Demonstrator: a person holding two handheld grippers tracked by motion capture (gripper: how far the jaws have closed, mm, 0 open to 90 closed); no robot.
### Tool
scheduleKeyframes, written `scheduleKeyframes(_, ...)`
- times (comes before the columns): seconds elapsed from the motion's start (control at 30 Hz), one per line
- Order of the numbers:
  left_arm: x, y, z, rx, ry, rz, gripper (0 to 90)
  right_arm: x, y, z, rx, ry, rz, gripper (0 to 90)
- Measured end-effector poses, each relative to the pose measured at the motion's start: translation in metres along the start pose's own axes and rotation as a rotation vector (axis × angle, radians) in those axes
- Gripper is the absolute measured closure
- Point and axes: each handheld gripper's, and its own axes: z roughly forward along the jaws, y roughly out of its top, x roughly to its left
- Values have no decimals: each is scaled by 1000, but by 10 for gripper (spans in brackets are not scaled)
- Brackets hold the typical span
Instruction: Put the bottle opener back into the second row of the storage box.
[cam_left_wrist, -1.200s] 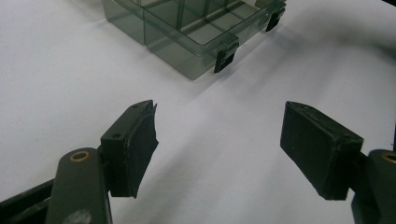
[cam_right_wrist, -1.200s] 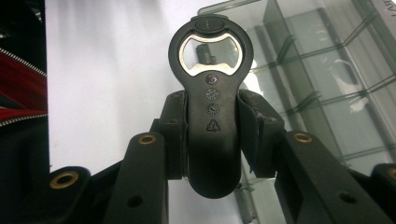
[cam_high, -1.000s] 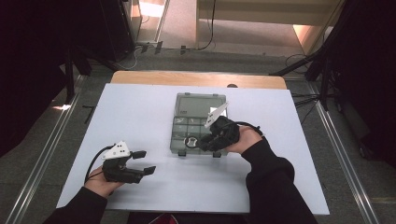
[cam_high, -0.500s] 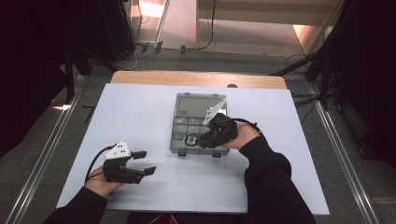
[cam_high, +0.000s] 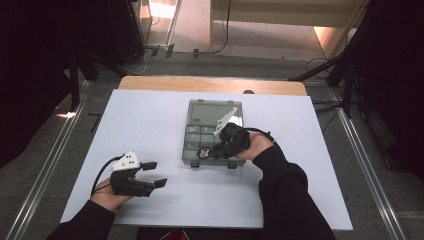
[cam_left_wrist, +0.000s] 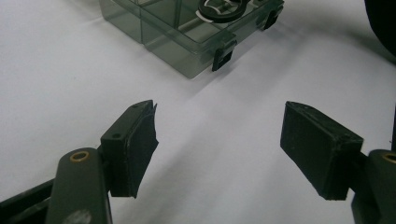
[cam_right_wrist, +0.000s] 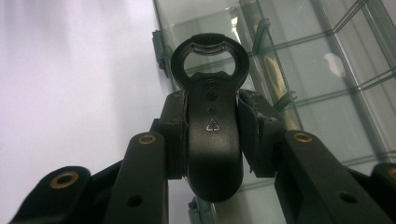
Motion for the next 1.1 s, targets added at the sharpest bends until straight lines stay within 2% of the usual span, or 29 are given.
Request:
scheduleKeyframes(0.43, 0, 0, 0, -4, 1, 0, 268, -4, -2, 5, -10, -15, 6, 662)
scheduleKeyframes(0.47, 0, 0, 0, -4, 2, 1, 268, -5, -3, 5, -16, -17, 10, 644)
scheduleKeyframes(0.53, 0, 0, 0, -4, 2, 1, 268, -5, -4, 4, -46, -28, -19, 549)
scheduleKeyframes(0.57, -1, 0, 0, -5, 2, 0, 268, -5, -4, 3, -54, -30, -21, 544)
scheduleKeyframes(0.87, -1, 0, 0, -6, 0, 0, 268, -3, -13, -10, -122, -28, 107, 375)
scheduleKeyframes(0.97, -1, 1, 0, -6, -1, 1, 268, -1, -16, -15, -146, -39, 138, 342)
scheduleKeyframes(1.1, -1, 1, 0, -4, -3, 1, 268, 3, -22, -20, -179, -33, 169, 296)
